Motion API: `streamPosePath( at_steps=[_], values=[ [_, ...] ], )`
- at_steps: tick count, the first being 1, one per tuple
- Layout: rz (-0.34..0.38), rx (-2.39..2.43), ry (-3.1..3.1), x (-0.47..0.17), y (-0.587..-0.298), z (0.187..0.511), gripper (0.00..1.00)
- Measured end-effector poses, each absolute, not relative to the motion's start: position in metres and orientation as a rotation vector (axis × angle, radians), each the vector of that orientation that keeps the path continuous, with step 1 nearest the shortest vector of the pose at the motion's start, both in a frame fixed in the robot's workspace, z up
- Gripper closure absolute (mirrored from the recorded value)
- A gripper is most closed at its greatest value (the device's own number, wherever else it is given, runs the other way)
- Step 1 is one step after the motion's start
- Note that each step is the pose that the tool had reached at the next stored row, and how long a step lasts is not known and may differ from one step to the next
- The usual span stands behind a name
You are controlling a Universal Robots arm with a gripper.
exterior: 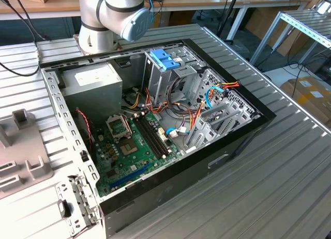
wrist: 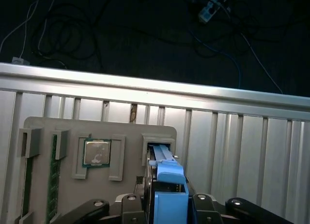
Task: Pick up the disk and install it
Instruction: 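Pick up the disk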
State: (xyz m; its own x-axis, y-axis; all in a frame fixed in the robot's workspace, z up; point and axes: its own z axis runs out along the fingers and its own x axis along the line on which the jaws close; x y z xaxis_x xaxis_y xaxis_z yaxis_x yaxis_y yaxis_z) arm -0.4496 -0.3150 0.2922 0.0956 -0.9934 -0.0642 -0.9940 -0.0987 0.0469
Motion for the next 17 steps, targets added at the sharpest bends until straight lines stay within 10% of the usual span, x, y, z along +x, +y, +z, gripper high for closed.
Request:
streamPosePath(
  at_steps=[17],
  values=[
    [0.147,-2.306,2.091,-0.4496,-0.3102,0.2977,0.63]
  ],
)
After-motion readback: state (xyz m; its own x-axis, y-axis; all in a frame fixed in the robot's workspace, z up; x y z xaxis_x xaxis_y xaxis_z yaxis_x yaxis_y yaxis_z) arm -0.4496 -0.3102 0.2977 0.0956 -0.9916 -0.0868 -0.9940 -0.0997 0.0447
